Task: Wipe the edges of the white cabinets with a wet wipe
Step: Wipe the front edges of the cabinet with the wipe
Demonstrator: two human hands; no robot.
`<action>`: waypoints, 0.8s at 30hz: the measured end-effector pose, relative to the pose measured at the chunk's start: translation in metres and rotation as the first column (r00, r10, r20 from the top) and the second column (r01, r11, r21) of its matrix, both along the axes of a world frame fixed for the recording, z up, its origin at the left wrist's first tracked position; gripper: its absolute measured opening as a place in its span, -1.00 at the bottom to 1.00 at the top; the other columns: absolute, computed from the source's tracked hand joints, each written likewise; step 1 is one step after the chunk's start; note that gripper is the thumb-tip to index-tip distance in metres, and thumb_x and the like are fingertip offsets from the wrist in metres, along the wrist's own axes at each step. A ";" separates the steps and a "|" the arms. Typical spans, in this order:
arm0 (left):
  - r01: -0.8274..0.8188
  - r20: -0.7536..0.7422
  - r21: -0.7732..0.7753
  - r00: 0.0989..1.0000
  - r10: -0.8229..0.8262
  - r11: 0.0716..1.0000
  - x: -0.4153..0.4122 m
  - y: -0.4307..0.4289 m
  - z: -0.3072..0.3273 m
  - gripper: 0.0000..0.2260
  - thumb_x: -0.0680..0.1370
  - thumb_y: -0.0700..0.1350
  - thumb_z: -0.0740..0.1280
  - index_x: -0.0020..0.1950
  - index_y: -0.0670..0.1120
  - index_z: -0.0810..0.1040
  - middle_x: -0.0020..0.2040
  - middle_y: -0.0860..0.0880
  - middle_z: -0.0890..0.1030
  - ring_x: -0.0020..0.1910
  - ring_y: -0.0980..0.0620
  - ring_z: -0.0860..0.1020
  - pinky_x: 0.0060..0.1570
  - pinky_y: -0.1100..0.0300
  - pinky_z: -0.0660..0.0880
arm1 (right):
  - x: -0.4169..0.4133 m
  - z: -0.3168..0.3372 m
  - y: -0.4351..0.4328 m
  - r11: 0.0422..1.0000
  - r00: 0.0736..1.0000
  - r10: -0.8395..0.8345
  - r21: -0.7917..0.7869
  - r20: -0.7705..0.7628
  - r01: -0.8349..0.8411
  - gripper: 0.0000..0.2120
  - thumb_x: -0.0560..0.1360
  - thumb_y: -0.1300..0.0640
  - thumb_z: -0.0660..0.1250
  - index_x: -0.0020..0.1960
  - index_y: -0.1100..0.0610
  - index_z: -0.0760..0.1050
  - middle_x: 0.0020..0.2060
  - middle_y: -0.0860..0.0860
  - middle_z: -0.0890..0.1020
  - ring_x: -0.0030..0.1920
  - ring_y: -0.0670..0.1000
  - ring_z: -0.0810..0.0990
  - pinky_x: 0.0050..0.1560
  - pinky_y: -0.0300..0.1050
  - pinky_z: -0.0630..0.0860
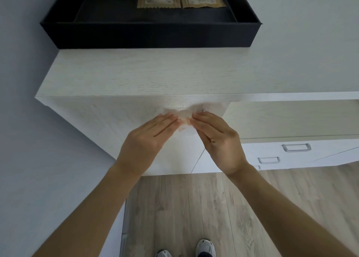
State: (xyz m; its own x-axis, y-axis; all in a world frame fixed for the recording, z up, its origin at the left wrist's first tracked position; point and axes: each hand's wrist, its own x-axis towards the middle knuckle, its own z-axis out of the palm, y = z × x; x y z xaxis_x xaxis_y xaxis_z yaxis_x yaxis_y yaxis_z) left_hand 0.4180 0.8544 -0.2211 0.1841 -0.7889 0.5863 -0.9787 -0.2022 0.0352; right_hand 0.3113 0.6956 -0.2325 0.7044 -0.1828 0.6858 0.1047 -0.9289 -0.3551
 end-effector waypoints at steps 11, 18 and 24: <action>0.020 -0.200 -0.100 0.979 -0.040 0.995 -0.015 -0.037 0.006 -0.72 0.31 -0.33 0.53 0.00 -0.18 0.66 -0.10 -0.08 0.69 -0.15 -0.02 0.66 -0.21 0.17 0.61 | -0.007 0.005 -0.009 0.990 0.994 -0.105 0.093 0.025 0.102 -0.88 0.41 0.33 0.41 -0.06 0.27 0.62 -0.11 0.12 0.66 -0.07 0.08 0.61 -0.04 -0.17 0.53; -0.043 -0.229 -0.140 0.973 0.010 0.989 -0.023 -0.054 0.003 -0.82 0.32 -0.32 0.52 -0.11 -0.21 0.66 -0.24 -0.09 0.67 -0.31 -0.04 0.63 -0.39 0.13 0.59 | -0.024 -0.001 -0.018 0.933 0.969 -0.240 0.262 -0.059 0.247 -0.82 0.42 0.24 0.42 0.02 0.18 0.59 -0.15 0.05 0.63 -0.15 0.00 0.56 -0.21 -0.43 0.38; -0.022 -0.235 -0.114 0.972 -0.005 0.993 -0.021 -0.053 0.006 -0.75 0.26 -0.34 0.56 -0.11 -0.19 0.66 -0.27 -0.08 0.65 -0.33 -0.05 0.60 -0.41 0.16 0.57 | -0.035 0.001 -0.014 0.874 0.946 -0.306 0.363 -0.103 0.322 -0.81 0.42 0.23 0.42 0.03 0.14 0.58 -0.17 0.00 0.63 -0.15 -0.15 0.53 -0.17 -0.51 0.39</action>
